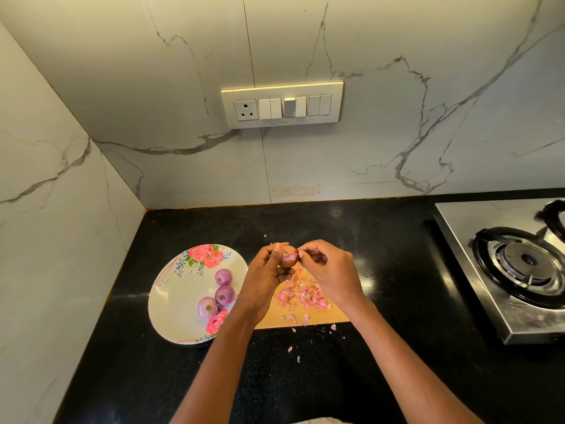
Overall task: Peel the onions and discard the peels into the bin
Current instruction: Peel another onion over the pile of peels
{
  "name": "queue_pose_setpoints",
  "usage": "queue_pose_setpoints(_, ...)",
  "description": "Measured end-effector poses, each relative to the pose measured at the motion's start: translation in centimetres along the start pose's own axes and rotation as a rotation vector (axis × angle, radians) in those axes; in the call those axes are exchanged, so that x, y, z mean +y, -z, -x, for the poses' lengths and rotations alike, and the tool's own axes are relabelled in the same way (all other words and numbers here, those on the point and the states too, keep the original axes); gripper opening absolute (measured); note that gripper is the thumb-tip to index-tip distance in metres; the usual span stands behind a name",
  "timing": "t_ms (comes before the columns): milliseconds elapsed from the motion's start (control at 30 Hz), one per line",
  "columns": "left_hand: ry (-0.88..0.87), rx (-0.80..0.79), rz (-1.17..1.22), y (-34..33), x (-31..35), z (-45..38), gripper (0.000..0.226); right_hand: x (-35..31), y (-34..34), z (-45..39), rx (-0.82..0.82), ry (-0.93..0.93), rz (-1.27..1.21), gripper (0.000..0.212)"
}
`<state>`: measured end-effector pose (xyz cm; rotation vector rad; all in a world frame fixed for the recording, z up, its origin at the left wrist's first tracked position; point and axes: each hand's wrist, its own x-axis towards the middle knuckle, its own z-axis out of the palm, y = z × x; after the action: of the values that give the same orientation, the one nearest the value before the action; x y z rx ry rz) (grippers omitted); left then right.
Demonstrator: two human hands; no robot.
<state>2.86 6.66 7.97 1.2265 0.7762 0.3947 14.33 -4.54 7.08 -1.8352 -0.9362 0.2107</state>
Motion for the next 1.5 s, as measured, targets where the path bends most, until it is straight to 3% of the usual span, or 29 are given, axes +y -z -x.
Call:
queue_pose_setpoints(467,-0.075,0.018,-0.165,0.2,-0.8,-0.7,0.024,-0.6,0.2,0.5,-0.028,0.173,0.099,0.027)
queue_pose_setpoints(867,-0.05,-0.026,-0.1,0.4,0.1,-0.3,0.029,0.3,0.7,-0.3,0.003,0.066,0.13,0.017)
queue_pose_setpoints(1067,-0.084,-0.012,-0.048,0.2,0.1,-0.4,0.03,-0.6,0.7,-0.2,-0.071,0.009,-0.04,0.021)
queue_pose_setpoints(1500,-0.128,0.002,-0.019,-0.3,-0.4,0.0,0.024,-0.5,-0.2,0.7,0.045,0.067,-0.012,0.015)
